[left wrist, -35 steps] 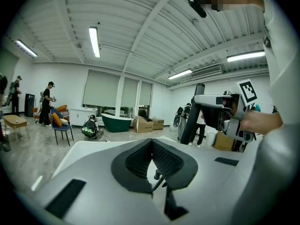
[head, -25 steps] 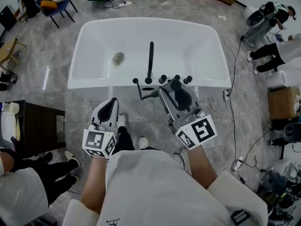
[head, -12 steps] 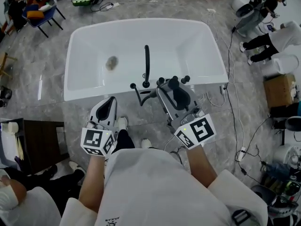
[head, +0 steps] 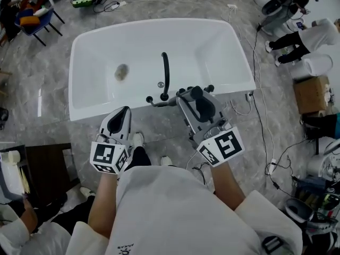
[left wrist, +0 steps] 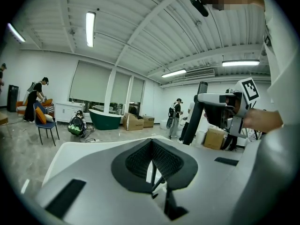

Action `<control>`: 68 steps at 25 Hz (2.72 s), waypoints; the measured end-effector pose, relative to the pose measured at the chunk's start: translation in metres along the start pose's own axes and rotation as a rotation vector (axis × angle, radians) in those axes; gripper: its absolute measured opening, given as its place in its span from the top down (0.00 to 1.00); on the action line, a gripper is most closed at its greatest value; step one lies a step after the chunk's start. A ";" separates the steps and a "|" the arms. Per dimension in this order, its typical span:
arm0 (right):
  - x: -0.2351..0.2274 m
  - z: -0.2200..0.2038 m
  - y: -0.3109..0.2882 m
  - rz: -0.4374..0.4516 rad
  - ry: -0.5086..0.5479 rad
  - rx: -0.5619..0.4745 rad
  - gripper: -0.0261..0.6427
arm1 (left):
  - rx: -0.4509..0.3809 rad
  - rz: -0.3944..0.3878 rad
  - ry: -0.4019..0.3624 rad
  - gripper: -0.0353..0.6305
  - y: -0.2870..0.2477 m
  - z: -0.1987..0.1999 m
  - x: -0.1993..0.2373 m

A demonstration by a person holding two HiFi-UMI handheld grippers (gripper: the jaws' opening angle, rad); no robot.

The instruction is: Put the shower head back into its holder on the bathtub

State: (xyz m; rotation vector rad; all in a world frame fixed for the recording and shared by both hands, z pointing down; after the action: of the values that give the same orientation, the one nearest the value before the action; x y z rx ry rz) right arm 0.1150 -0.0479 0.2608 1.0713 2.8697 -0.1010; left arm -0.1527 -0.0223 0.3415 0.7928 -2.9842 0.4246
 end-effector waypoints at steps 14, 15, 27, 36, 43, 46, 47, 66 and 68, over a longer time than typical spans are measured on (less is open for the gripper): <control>-0.003 -0.032 -0.052 -0.084 -0.003 0.109 0.75 | 0.023 -0.083 0.025 0.93 -0.030 -0.003 0.052; -0.002 -0.036 -0.056 -0.094 -0.002 0.124 0.75 | 0.026 -0.091 0.025 0.93 -0.032 -0.003 0.057; 0.003 -0.073 -0.083 -0.173 -0.042 0.211 0.75 | 0.060 -0.204 0.018 0.93 -0.056 -0.009 0.089; -0.007 -0.099 -0.099 -0.175 -0.077 0.253 0.75 | 0.105 -0.235 0.036 0.93 -0.074 -0.025 0.096; -0.029 -0.124 -0.111 -0.120 -0.092 0.302 0.75 | 0.148 -0.199 0.044 0.93 -0.092 -0.038 0.086; -0.038 -0.141 -0.118 -0.101 -0.102 0.330 0.75 | 0.159 -0.179 0.045 0.93 -0.100 -0.046 0.087; -0.040 -0.146 -0.120 -0.096 -0.107 0.339 0.75 | 0.163 -0.171 0.048 0.93 -0.101 -0.048 0.087; -0.053 -0.231 -0.140 -0.089 -0.161 0.484 0.75 | 0.233 -0.151 0.116 0.93 -0.113 -0.104 0.091; -0.053 -0.238 -0.144 -0.092 -0.163 0.495 0.75 | 0.238 -0.157 0.121 0.93 -0.115 -0.108 0.094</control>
State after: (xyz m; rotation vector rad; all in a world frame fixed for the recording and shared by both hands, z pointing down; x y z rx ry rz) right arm 0.0492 -0.1700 0.5076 0.9322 2.8068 -0.8984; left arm -0.1831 -0.1343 0.4837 0.9725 -2.7677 0.7994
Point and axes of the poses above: the fingertips, and each gripper's own axes: y backward along the fingers, x to its left, z out of its top, the point moved 10 cm from there along y, backward along the fingers, and after that the axes turned 3 degrees about -y, right-handed, at the moved point
